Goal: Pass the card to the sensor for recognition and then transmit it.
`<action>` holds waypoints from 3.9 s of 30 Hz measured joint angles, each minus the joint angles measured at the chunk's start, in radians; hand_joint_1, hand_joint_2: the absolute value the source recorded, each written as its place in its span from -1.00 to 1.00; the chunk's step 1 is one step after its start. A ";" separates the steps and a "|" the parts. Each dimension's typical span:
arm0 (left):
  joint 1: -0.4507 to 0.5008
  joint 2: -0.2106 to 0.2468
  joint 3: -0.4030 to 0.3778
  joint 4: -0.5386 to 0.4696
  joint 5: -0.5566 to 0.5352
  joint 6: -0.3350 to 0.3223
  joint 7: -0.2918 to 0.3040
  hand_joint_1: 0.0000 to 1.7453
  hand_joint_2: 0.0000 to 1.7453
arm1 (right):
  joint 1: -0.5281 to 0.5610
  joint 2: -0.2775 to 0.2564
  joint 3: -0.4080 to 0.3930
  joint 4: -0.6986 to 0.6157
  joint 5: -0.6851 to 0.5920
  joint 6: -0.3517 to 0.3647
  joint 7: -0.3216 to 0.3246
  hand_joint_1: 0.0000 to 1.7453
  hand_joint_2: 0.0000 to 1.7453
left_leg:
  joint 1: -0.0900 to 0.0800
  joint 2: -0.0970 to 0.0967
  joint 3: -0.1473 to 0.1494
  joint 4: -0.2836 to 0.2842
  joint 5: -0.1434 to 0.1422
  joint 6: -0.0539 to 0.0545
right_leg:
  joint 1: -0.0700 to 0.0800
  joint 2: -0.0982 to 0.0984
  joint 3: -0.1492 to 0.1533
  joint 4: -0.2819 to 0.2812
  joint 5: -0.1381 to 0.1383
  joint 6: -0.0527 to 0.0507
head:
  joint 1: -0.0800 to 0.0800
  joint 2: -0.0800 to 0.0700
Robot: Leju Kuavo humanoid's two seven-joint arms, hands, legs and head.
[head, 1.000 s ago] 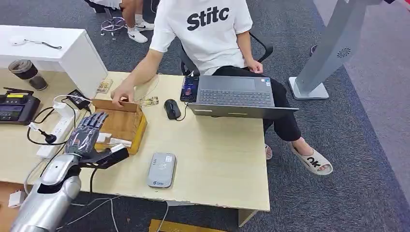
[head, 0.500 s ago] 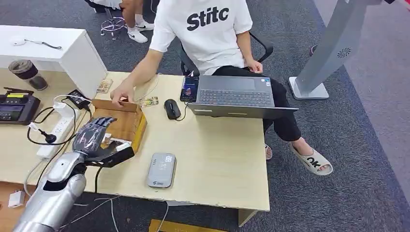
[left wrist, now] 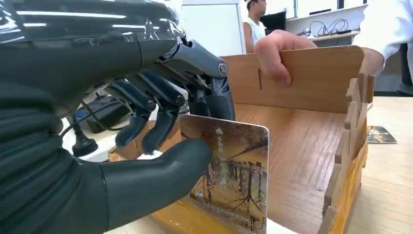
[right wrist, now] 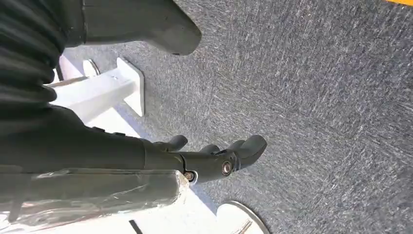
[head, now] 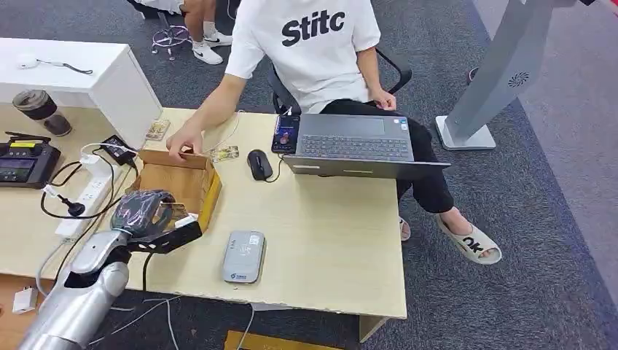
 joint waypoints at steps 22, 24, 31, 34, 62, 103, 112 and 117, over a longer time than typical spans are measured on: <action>-0.031 0.062 0.000 0.000 -0.061 0.034 0.042 1.00 1.00 | 0.000 0.000 0.000 0.001 0.000 0.000 -0.004 -1.00 1.00 | 0.001 0.000 0.000 0.000 0.000 0.000 | 0.000 0.000 0.000 0.000 0.000 0.000 | 0.000 0.000; -0.060 0.080 0.002 -0.002 -0.059 0.032 0.042 1.00 1.00 | 0.000 0.000 0.000 0.002 0.000 -0.001 -0.008 -1.00 1.00 | 0.001 0.000 0.000 0.000 0.000 0.000 | 0.000 0.000 0.000 0.000 0.000 -0.001 | 0.000 0.000; -0.128 0.114 0.014 -0.004 -0.071 0.035 0.044 1.00 1.00 | 0.000 0.000 0.000 0.003 0.000 -0.004 -0.015 -1.00 1.00 | 0.001 0.000 0.000 0.000 0.000 0.000 | 0.001 0.000 0.000 0.001 0.000 -0.001 | 0.000 0.000; -0.142 0.127 0.014 -0.004 -0.083 0.041 0.044 1.00 1.00 | 0.000 0.000 0.000 0.004 0.000 -0.005 -0.016 -1.00 1.00 | 0.001 0.000 0.000 0.000 0.000 0.000 | 0.001 0.000 0.000 0.001 0.000 -0.001 | 0.000 0.000; -0.487 0.240 -0.012 0.150 -0.366 0.136 0.188 1.00 1.00 | -0.002 -0.007 0.000 0.008 0.014 -0.021 0.006 -1.00 1.00 | 0.001 0.001 0.006 0.000 0.001 -0.001 | 0.002 0.001 -0.001 0.000 0.002 -0.002 | 0.000 0.000; 0.546 -0.253 0.295 -0.625 0.441 0.504 -0.375 -1.00 1.00 | 0.015 0.005 -0.093 0.008 -0.069 -0.070 -0.013 -1.00 1.00 | -0.001 0.003 0.007 0.000 -0.005 0.003 | -0.001 0.002 0.002 -0.001 -0.002 0.003 | -0.001 0.000; 0.628 -0.435 0.513 -0.641 0.687 0.217 -0.449 -1.00 1.00 | 0.017 0.016 -0.134 0.008 -0.074 -0.100 -0.017 -1.00 1.00 | -0.001 0.002 0.008 0.000 -0.005 0.004 | -0.001 0.001 0.003 -0.002 -0.002 0.003 | 0.000 0.000; 0.621 -0.486 0.590 -0.638 0.680 0.126 -0.461 -1.00 1.00 | 0.017 0.019 -0.140 0.008 -0.073 -0.105 -0.018 -1.00 1.00 | -0.001 0.002 0.008 0.000 -0.005 0.004 | -0.001 0.001 0.003 -0.002 -0.002 0.003 | -0.001 0.000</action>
